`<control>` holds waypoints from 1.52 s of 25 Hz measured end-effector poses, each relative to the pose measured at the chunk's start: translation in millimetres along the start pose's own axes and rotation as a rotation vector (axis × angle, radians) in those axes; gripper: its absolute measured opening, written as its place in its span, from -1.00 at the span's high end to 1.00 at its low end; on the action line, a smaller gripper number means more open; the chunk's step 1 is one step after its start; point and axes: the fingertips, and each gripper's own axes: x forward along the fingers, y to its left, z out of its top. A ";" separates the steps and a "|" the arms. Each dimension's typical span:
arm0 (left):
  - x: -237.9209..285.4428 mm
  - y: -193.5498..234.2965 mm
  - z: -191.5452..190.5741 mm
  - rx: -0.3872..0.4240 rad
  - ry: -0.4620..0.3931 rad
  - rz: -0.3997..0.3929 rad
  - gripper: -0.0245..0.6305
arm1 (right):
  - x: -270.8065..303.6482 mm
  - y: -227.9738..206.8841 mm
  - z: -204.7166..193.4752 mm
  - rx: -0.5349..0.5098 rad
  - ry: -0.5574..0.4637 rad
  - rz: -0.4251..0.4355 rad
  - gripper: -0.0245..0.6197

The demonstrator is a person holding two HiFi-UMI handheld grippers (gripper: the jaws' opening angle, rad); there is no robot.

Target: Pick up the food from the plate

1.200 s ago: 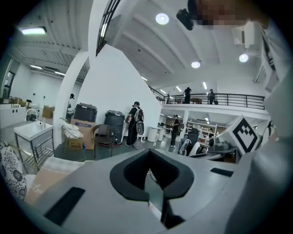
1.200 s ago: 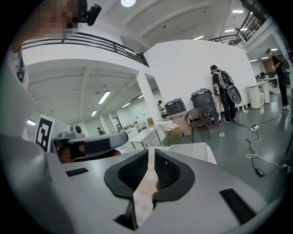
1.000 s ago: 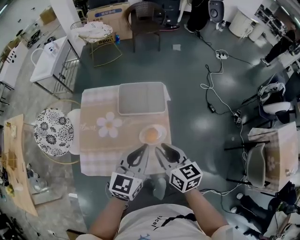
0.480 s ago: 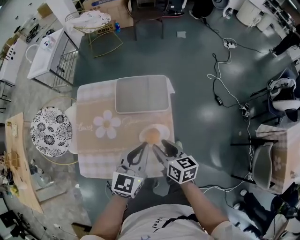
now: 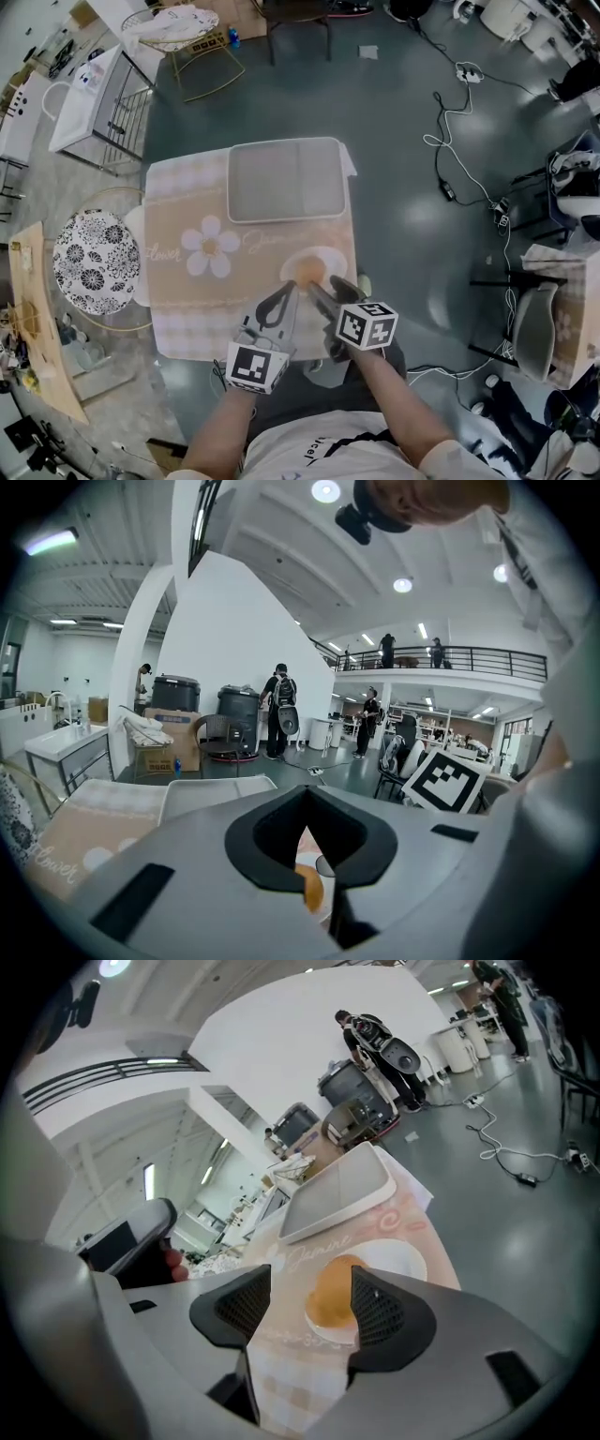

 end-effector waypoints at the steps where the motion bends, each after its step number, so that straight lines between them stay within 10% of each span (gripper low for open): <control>1: 1.6 0.8 -3.0 -0.001 0.004 -0.001 0.91 | 2.7 -3.4 -1.8 0.020 0.001 -0.003 0.18; 18: 23.8 7.7 -21.9 -0.006 0.002 -0.029 0.91 | 36.3 -41.6 -16.8 0.319 0.020 0.011 0.13; 38: 33.7 7.4 -14.4 -0.003 -0.002 -0.020 0.91 | 46.9 -24.4 -8.3 0.403 0.050 0.179 0.14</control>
